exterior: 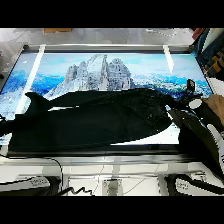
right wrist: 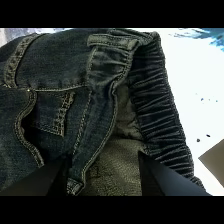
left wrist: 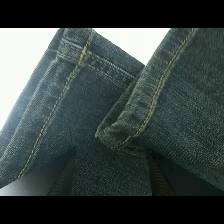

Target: Fold the clothes and pants, and hang the long-sleeved shirts on hangers.

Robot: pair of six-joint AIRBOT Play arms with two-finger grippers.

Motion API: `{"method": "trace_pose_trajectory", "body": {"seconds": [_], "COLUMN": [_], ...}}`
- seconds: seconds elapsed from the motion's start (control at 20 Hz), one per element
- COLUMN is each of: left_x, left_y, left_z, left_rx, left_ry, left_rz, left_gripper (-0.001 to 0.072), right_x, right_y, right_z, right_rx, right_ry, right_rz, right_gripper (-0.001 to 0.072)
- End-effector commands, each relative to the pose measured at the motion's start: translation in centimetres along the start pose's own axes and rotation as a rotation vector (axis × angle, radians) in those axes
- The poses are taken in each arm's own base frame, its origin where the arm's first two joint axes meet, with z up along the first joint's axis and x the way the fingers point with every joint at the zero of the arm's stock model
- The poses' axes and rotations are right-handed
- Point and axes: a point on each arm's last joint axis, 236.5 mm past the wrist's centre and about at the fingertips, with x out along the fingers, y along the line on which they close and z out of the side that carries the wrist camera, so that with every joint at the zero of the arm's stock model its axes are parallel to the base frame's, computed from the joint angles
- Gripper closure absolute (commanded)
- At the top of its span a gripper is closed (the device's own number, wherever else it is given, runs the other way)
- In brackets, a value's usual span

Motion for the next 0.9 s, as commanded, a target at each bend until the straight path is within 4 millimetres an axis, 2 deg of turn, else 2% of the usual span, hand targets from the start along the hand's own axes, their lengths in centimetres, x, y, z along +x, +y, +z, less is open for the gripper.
{"method": "trace_pose_trajectory", "body": {"seconds": [0.0, 0.1, 0.2, 0.35, 0.45, 0.55, 0.6, 0.7, 0.85], "left_x": [0.5, 0.5, 0.7, 1.0, 0.9, 0.6, 0.4, -0.8, -4.2], "left_y": [-0.5, -1.4, -2.5, -4.3, -4.7, -4.9, -4.9, -5.6, -7.5], "left_z": [0.8, 1.1, 1.0, 1.0, 1.6, 2.6, 3.3, 5.4, 11.3], "left_rx": [0.017, 0.059, 0.113, 0.185, 0.195, 0.185, 0.181, 0.172, 0.122], "left_ry": [-0.036, -0.048, -0.047, -0.049, -0.063, -0.088, -0.102, -0.157, -0.306], "left_rz": [-0.027, -0.049, -0.064, -0.081, -0.081, -0.083, -0.084, -0.094, -0.140], "left_gripper": [0.0221, 0.0225, 0.0303, 0.0308, 0.0520, 0.0660, 0.0685, 0.0685, 0.0687], "right_x": [0.0, 0.0, 0.0, 0.0, 0.0, 0.0, 0.0, 0.0, 0.0], "right_y": [0.0, 0.0, 0.1, 0.1, 0.1, 0.1, 0.1, 0.1, 0.1], "right_z": [0.0, 0.0, 0.0, 0.0, 0.0, 0.0, 0.0, 0.0, 0.0], "right_rx": [0.001, 0.001, 0.005, 0.010, 0.010, 0.010, 0.010, 0.010, 0.010], "right_ry": [0.000, 0.000, 0.000, 0.000, 0.000, 0.000, 0.000, 0.000, 0.001], "right_rz": [0.001, 0.001, 0.003, 0.005, 0.004, 0.004, 0.004, 0.004, 0.005], "right_gripper": [0.0231, 0.0231, 0.0231, 0.0231, 0.0231, 0.0231, 0.0231, 0.0231, 0.0231]}}
